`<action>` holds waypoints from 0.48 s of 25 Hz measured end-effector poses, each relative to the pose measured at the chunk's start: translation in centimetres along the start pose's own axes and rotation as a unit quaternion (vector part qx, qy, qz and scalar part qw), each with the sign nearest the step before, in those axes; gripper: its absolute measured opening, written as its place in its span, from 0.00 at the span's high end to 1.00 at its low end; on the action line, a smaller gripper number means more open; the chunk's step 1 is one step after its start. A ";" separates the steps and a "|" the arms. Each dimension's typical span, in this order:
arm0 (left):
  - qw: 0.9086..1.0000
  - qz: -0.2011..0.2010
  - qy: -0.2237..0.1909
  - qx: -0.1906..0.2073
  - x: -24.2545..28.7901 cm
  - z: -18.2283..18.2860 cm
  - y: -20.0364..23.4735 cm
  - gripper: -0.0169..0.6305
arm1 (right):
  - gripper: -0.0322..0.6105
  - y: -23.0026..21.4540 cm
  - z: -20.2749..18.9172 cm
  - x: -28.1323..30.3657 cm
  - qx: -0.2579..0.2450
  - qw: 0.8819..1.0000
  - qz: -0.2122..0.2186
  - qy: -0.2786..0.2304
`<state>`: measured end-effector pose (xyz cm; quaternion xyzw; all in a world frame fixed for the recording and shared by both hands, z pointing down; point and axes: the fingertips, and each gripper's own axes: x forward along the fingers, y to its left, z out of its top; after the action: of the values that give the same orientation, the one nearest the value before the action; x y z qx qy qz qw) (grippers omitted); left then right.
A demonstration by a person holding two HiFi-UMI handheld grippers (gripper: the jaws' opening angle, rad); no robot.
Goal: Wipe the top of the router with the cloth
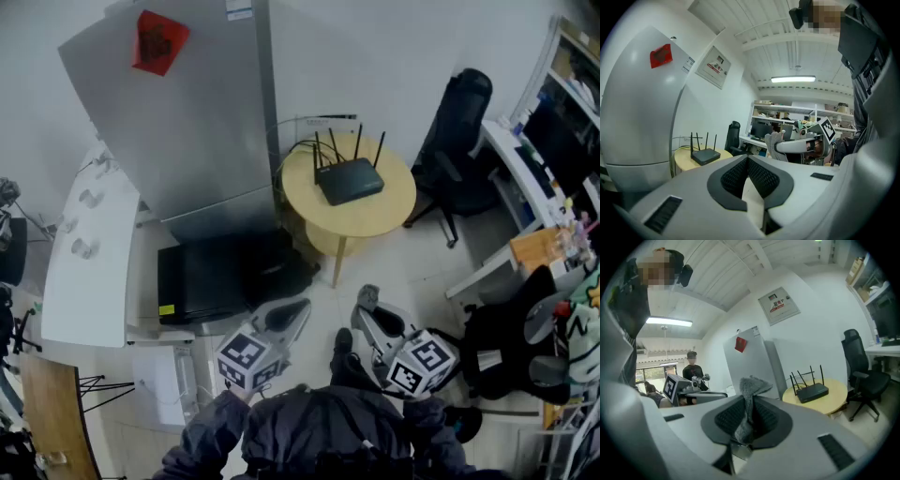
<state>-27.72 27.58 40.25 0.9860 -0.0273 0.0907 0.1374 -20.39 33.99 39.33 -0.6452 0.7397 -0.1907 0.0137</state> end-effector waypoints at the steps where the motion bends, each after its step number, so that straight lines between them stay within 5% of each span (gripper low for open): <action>1: 1.000 0.001 -0.001 0.001 0.9 0.3 0.6 0.98 | 0.84 -0.9 0.3 0.7 -0.001 1.000 0.002 0.000; 12: 0.998 0.058 -0.018 0.007 14.9 3.1 10.7 0.98 | 0.84 -16.5 3.8 10.1 -0.026 0.999 0.039 0.014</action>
<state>-13.44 16.02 42.91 0.9851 -0.0863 0.0814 0.1245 -5.40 21.71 43.05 -0.6134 0.7691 -0.1793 -0.0060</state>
